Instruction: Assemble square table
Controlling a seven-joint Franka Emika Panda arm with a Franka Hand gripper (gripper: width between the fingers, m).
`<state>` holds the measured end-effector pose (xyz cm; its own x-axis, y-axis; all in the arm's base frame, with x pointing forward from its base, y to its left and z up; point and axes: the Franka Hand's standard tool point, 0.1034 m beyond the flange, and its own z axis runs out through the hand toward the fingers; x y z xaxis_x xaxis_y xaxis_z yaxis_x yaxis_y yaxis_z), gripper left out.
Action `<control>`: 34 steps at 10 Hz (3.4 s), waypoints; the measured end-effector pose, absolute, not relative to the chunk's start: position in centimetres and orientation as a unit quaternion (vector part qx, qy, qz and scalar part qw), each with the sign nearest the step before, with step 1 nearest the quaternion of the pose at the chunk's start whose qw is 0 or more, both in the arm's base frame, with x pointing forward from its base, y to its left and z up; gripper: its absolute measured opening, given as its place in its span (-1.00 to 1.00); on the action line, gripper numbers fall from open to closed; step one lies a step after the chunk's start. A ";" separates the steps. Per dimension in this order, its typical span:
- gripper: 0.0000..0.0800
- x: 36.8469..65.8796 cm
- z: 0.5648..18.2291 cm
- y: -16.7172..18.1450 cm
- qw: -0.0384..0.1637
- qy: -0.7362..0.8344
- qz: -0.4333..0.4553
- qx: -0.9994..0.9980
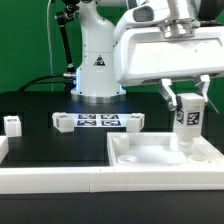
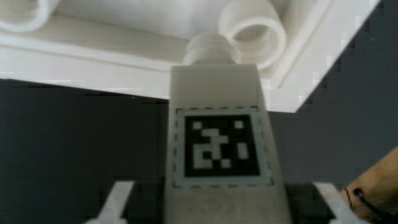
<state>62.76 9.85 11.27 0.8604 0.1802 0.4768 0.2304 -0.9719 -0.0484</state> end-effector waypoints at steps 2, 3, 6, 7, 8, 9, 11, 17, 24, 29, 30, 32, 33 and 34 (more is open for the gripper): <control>-0.27 62.8 11.3 10.5 0.056 -0.104 -0.239 -0.964; -0.27 62.8 11.2 10.4 0.056 -0.103 -0.239 -0.964; -0.27 62.2 10.8 10.9 0.053 -0.107 -0.245 -0.962; -0.27 62.2 10.5 11.1 0.053 -0.110 -0.243 -0.962; -0.27 62.5 10.4 11.0 0.053 -0.110 -0.243 -0.962; -0.27 62.6 10.4 11.0 0.054 -0.110 -0.244 -0.962; -0.27 62.6 9.9 11.1 0.054 -0.109 -0.242 -0.963; -0.27 62.1 8.5 11.4 0.055 -0.110 -0.236 -0.964; -0.27 62.0 8.5 11.7 0.038 -0.107 -0.300 -0.947; 0.18 62.0 8.5 11.7 0.038 -0.109 -0.299 -0.947; 0.47 62.0 8.5 11.7 0.038 -0.109 -0.299 -0.947; 0.59 62.0 8.5 11.7 0.038 -0.109 -0.299 -0.947; 0.62 62.0 8.5 11.7 0.038 -0.109 -0.299 -0.947; 0.62 62.0 8.5 11.7 0.038 -0.109 -0.299 -0.947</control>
Offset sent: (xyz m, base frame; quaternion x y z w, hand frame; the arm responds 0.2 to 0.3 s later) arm 0.0000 0.0000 0.0000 0.0000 0.0000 0.0000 1.0000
